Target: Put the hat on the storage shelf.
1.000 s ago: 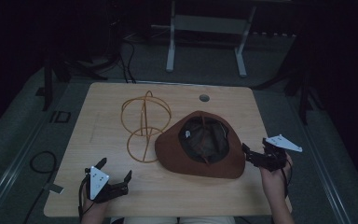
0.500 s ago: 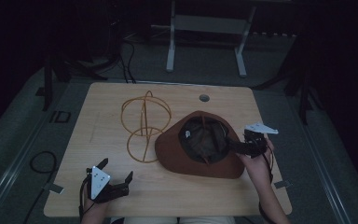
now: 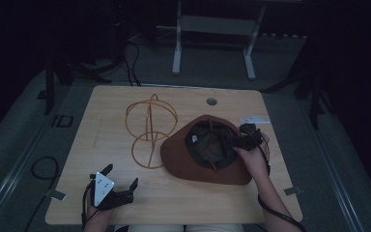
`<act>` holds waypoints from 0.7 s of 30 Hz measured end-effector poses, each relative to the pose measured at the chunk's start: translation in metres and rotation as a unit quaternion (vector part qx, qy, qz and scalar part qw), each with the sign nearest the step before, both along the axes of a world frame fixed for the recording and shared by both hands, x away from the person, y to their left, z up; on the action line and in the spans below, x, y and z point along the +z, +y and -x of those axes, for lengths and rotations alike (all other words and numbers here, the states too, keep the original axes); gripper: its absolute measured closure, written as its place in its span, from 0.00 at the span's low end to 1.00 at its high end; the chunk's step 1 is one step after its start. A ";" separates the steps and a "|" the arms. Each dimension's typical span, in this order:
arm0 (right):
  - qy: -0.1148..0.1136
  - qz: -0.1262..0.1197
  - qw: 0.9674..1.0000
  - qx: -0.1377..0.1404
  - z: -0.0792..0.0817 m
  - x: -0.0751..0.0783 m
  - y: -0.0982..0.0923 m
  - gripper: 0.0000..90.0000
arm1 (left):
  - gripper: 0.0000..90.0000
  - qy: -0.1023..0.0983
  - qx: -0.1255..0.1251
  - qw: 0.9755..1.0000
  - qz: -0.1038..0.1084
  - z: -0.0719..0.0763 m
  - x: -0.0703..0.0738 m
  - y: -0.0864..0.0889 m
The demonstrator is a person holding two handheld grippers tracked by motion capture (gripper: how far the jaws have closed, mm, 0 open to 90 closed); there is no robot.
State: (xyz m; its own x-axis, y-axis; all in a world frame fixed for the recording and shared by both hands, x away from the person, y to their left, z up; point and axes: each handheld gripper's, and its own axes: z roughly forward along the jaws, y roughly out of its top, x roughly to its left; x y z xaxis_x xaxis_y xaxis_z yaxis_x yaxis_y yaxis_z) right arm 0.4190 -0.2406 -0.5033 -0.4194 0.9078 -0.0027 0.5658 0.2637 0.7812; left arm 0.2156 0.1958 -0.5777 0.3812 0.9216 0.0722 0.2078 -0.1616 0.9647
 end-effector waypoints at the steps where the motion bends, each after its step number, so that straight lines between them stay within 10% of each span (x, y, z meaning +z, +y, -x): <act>1: 0.002 0.002 1.000 -0.001 -0.003 -0.001 0.001 0.15 | 0.02 0.000 0.000 1.000 -0.001 0.000 0.000 0.000; 13: 0.043 0.048 0.998 -0.012 -0.026 -0.026 0.013 0.19 | 0.02 0.002 0.002 1.000 0.003 0.000 0.001 0.001; 21: 0.070 0.077 0.994 -0.022 -0.032 -0.035 0.020 0.38 | 0.02 0.008 0.005 1.000 0.001 -0.001 0.000 0.000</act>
State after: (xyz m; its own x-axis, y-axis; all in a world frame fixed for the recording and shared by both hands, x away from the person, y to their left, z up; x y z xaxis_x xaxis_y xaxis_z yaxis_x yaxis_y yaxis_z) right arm 0.4509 -0.2203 -0.5382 -0.3846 0.9190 -0.0864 0.6805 0.3455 0.6462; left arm 0.2163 0.1961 -0.5775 0.3726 0.9258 0.0639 0.2257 -0.1572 0.9614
